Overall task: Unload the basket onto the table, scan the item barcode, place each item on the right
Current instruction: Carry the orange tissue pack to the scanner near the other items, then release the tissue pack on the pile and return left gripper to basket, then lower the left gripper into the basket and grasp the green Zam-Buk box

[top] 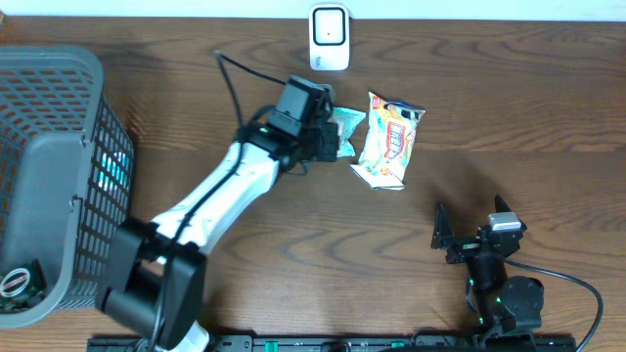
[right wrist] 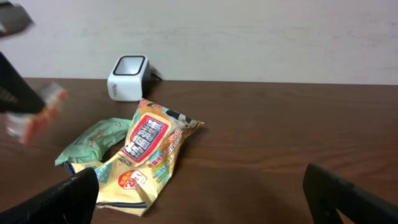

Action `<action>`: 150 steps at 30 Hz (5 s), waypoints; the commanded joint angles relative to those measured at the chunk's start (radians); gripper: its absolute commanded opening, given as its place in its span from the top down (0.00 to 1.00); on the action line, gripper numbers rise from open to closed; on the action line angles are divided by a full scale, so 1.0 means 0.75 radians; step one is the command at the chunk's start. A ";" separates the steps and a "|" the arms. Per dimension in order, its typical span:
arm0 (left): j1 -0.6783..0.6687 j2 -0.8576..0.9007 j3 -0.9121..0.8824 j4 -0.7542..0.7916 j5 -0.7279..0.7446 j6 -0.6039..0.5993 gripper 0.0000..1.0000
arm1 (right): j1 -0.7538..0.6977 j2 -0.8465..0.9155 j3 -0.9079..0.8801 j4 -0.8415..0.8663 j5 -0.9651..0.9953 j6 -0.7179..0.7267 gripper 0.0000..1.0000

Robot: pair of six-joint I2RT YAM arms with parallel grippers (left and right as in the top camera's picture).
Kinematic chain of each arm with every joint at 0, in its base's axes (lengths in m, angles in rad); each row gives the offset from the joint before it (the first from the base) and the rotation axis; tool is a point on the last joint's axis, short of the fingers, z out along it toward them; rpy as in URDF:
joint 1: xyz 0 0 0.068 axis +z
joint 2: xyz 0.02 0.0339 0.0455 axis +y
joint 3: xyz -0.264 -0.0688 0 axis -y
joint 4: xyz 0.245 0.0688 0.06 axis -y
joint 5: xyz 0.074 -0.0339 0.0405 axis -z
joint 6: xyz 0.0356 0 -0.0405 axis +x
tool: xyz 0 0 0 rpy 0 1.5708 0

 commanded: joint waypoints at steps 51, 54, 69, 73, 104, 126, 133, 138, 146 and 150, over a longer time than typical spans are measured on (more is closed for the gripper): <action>0.493 -1.219 0.008 -0.568 -1.152 -0.035 0.10 | 0.010 -0.008 -0.002 -0.006 0.002 0.017 0.01; 0.596 -1.246 0.008 -0.697 -1.302 -0.127 0.09 | 0.010 -0.008 -0.002 -0.006 0.002 0.017 0.01; 1.236 -1.115 0.007 -0.879 -1.359 -0.345 0.02 | 0.010 -0.008 -0.002 -0.006 0.002 0.017 0.01; 1.422 -1.017 0.007 -0.879 -1.155 -0.348 0.03 | 0.010 -0.008 -0.002 -0.006 0.002 0.017 0.01; 1.798 -0.085 0.007 -0.805 -1.024 -0.597 0.02 | 0.010 -0.008 -0.002 -0.006 0.002 0.017 0.01; 1.936 0.062 -0.011 -0.631 -0.950 -0.597 0.02 | 0.010 -0.008 -0.002 -0.006 0.002 0.017 0.01; 1.936 0.062 -0.086 -0.522 -0.924 -0.596 0.02 | 0.010 -0.008 -0.002 -0.006 0.001 0.017 0.01; 1.936 0.062 -0.086 -0.517 -0.924 -0.596 0.03 | 0.010 -0.008 -0.002 -0.006 0.002 0.017 0.01; 1.936 0.062 -0.109 -0.507 -0.924 -0.596 0.11 | 0.010 -0.008 -0.002 -0.006 0.002 0.017 0.01; 1.936 0.062 -0.129 -0.500 -0.924 -0.596 0.11 | 0.010 -0.008 -0.002 -0.006 0.001 0.017 0.01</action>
